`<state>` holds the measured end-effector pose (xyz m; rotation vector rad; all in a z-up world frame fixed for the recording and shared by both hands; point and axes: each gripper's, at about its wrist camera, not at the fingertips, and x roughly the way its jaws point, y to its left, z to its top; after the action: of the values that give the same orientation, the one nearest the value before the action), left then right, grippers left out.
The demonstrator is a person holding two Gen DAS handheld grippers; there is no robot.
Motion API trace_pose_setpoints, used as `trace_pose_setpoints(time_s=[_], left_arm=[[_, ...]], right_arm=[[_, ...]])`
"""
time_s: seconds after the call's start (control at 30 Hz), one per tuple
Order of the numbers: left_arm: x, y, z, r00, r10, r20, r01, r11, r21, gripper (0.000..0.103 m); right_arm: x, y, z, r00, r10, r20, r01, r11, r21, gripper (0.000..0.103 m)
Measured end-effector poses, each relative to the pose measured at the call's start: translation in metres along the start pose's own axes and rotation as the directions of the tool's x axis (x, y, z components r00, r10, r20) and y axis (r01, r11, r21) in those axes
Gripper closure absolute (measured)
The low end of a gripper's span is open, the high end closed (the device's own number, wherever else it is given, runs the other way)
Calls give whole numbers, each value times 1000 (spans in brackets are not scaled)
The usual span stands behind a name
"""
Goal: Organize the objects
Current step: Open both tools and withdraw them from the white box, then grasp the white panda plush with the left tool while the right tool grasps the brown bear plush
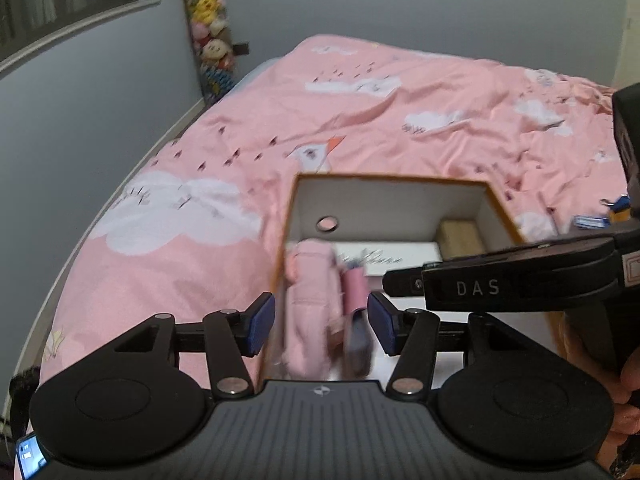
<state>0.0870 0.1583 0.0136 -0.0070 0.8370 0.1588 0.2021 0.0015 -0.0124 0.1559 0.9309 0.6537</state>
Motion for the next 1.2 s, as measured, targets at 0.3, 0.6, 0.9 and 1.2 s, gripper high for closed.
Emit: trace_pose_setpoints(time_s=[0.3,0.6,0.9,1.2], left_arm=[[-24,-49,3,984,-151,92,149,988,31,40],[-30,-94,2,941,-334,55,329,940,87,40],[4,-159,6,897,-424,-123,436,895,96,54],[43,-188,13,864,-470,-183,476,880,-13,50]], right_arm=[[-80,-19,-17,962,-171,210,195,976,-98,63],[-147,-84,-60,895,-340,289,364,931,-31,61],[-153,-123,-109,883,-427,196,437,899,-13,70],[-172,-140,-110,853,-452,262,458,888,42,69]])
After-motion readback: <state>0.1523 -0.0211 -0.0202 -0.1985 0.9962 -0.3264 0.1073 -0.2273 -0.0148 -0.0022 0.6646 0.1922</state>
